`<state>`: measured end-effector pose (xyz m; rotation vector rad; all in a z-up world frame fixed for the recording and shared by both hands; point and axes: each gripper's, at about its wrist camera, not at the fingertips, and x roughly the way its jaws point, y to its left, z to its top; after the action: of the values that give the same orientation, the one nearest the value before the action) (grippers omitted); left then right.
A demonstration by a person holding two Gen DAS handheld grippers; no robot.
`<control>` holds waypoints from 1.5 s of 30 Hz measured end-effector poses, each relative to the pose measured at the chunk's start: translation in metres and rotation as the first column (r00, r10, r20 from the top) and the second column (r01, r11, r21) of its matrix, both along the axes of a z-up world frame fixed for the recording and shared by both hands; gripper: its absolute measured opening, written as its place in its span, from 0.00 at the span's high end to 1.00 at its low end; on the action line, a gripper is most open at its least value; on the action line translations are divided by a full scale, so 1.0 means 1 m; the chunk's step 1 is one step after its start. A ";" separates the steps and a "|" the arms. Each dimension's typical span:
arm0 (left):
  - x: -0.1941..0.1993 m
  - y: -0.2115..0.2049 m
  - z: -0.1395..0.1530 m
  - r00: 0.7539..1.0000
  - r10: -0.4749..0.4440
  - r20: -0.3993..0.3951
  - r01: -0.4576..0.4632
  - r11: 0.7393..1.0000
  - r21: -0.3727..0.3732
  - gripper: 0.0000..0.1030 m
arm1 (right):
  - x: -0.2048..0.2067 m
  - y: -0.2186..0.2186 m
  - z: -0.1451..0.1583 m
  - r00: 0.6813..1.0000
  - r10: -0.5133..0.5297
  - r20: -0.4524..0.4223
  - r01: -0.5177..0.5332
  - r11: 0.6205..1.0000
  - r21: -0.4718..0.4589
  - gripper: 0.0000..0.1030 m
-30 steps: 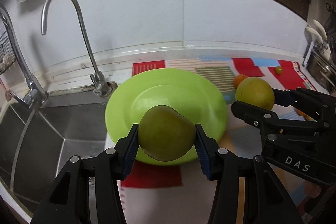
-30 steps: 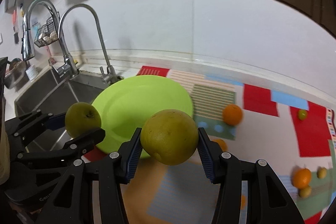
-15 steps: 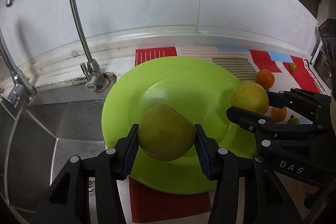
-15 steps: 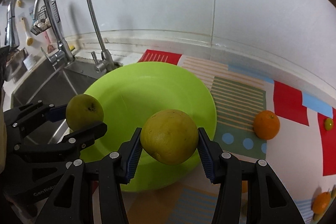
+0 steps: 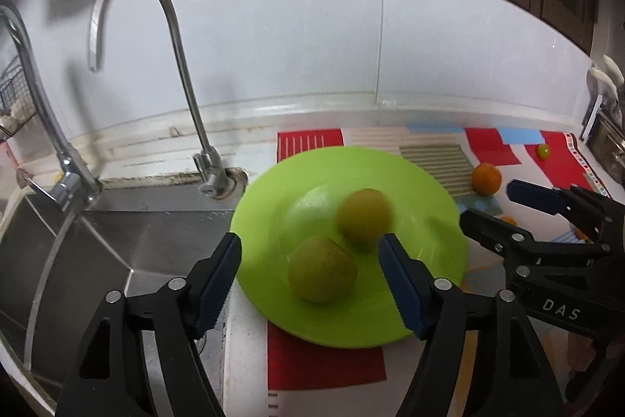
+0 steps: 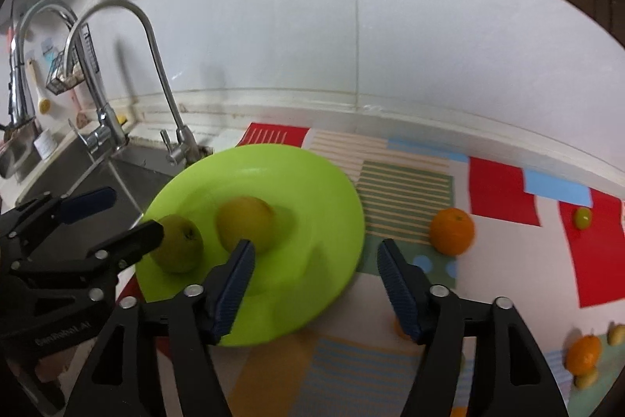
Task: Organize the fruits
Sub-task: 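Move both open tools back toward the remaining fruits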
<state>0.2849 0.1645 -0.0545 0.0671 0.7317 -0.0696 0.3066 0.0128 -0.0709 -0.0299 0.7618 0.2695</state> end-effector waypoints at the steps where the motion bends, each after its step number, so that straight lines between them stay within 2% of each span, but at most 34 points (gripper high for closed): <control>1: -0.004 0.000 0.004 1.000 0.000 0.009 0.000 1.000 -0.001 0.29 | -0.003 -0.001 0.002 1.000 -0.007 0.008 0.007 1.000 -0.001 0.33; 9: -0.040 -0.013 0.024 0.998 -0.030 0.057 0.030 0.999 -0.010 0.21 | -0.050 -0.020 0.029 0.992 -0.094 0.086 0.095 0.995 -0.005 0.23; 11: -0.050 -0.017 0.030 0.996 -0.036 0.078 0.037 0.999 -0.010 0.16 | -0.062 -0.026 0.035 0.987 -0.119 0.107 0.121 0.993 -0.010 0.18; 16: -0.071 -0.029 0.041 0.992 -0.059 0.108 0.061 0.998 -0.017 0.08 | -0.093 -0.042 0.048 0.972 -0.186 0.146 0.188 0.982 -0.004 0.14; 25: -0.102 -0.057 0.054 0.985 -0.096 0.146 0.102 0.994 -0.035 0.06 | -0.135 -0.070 0.061 0.946 -0.255 0.199 0.262 0.965 -0.012 0.14; 31: -0.117 -0.084 0.062 0.982 -0.065 0.177 0.074 0.996 -0.045 0.06 | -0.154 -0.098 0.068 0.939 -0.251 0.237 0.263 0.965 -0.016 0.14; 39: -0.132 -0.124 0.066 0.979 -0.052 0.198 0.062 0.997 -0.044 0.06 | -0.169 -0.140 0.076 0.933 -0.243 0.265 0.258 0.966 -0.022 0.14; 45: -0.136 -0.152 0.059 0.978 -0.064 0.198 0.070 0.997 -0.026 0.05 | -0.171 -0.169 0.071 0.934 -0.247 0.258 0.262 0.965 -0.027 0.14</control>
<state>0.1493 0.0122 0.0044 0.0663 0.5298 -0.1373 0.1356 -0.1561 0.0003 -0.0219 0.5119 -0.0064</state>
